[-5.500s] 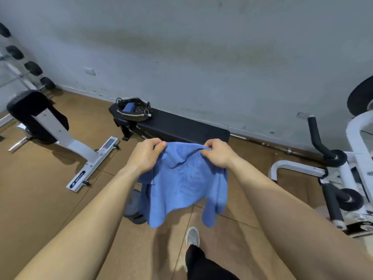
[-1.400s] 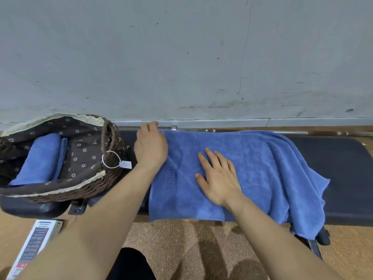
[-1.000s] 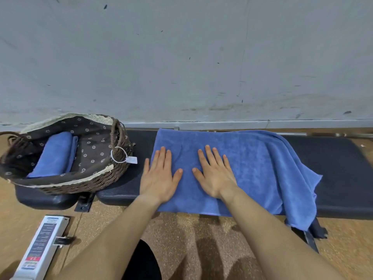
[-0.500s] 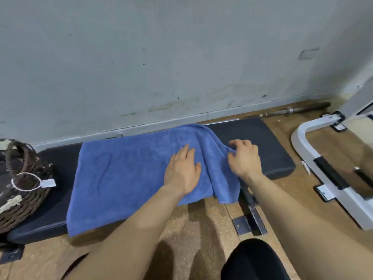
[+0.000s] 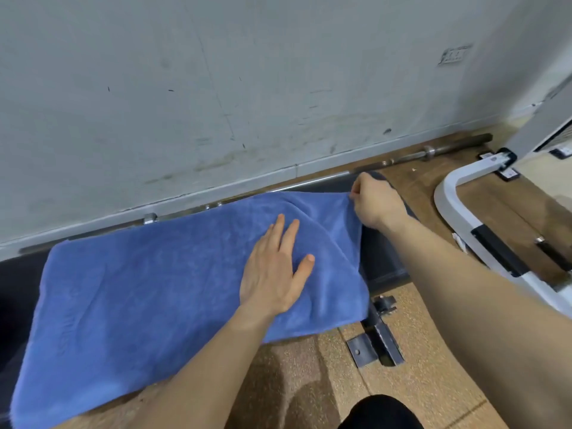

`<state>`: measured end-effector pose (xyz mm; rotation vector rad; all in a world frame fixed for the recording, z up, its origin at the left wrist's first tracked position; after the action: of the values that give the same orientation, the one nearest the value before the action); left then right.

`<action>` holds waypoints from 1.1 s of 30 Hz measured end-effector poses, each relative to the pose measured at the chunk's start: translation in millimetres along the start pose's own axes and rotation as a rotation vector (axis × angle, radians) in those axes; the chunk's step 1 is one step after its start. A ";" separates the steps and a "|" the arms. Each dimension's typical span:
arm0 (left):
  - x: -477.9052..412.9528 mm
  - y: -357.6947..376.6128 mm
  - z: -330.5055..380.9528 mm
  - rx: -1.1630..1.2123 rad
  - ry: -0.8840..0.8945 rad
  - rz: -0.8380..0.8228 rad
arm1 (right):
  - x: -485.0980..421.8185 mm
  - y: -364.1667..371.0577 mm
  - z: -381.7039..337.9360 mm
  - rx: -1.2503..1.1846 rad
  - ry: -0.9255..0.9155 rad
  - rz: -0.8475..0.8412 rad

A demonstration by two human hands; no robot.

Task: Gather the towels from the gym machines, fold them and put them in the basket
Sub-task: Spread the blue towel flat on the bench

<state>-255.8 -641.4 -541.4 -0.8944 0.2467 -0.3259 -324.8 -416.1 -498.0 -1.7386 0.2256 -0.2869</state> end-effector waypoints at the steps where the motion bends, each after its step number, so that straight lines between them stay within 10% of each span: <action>1: 0.1 0.9 2.5 -0.038 0.015 -0.010 | -12.5 -3.1 -3.5 -0.027 -0.020 -0.016; 13: -1.2 13.3 0.9 -0.245 -0.011 -0.103 | 14.2 -1.3 -4.5 -0.114 -0.014 0.210; 33: -22.3 21.9 36.3 -0.443 0.006 -0.277 | 57.3 -12.5 87.7 -0.103 0.162 -0.006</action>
<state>-260.1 -594.1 -535.2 -1.3705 0.2029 -0.5434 -242.9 -349.6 -497.0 -1.8189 0.3581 -0.4281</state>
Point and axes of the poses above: each hand's wrist, its own x-axis away from the middle knuckle, its own y-axis out of the palm, z = x × y, the point moved 10 cm from there along -x, towards the middle knuckle, and after that the axes turned 8 degrees about x, right-handed, at the moved point
